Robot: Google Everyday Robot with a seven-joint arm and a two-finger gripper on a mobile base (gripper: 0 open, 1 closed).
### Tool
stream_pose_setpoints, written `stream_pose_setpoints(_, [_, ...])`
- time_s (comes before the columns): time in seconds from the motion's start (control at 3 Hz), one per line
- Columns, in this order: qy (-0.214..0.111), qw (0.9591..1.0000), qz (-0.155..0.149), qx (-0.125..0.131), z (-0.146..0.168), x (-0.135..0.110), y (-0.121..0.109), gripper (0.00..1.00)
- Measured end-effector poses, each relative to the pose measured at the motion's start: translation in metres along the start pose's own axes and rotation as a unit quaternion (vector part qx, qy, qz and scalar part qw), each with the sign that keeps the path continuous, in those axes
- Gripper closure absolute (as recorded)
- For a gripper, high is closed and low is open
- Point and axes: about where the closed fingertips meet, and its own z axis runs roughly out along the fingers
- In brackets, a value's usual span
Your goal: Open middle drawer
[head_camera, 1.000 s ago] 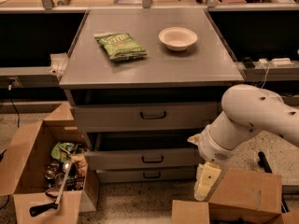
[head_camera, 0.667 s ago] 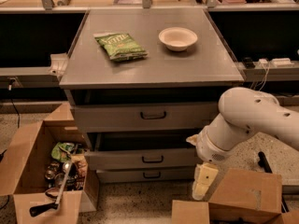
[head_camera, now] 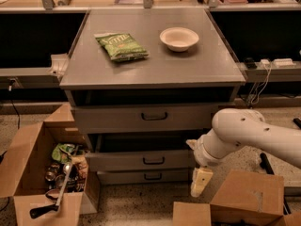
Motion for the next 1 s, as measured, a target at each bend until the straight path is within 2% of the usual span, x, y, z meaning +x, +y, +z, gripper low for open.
stream_pose_setpoints(0.33, [-0.002,0.9998,-0.012,0.016,0.036,0.010,-0.033,0.00])
stream_pose_setpoints(0.67, [0.002,0.9998,-0.014,0.013,0.060,0.014,-0.051,0.00])
stream_pose_setpoints(1.0, [0.008,0.9999,-0.004,-0.005,0.091,0.023,-0.064,0.00])
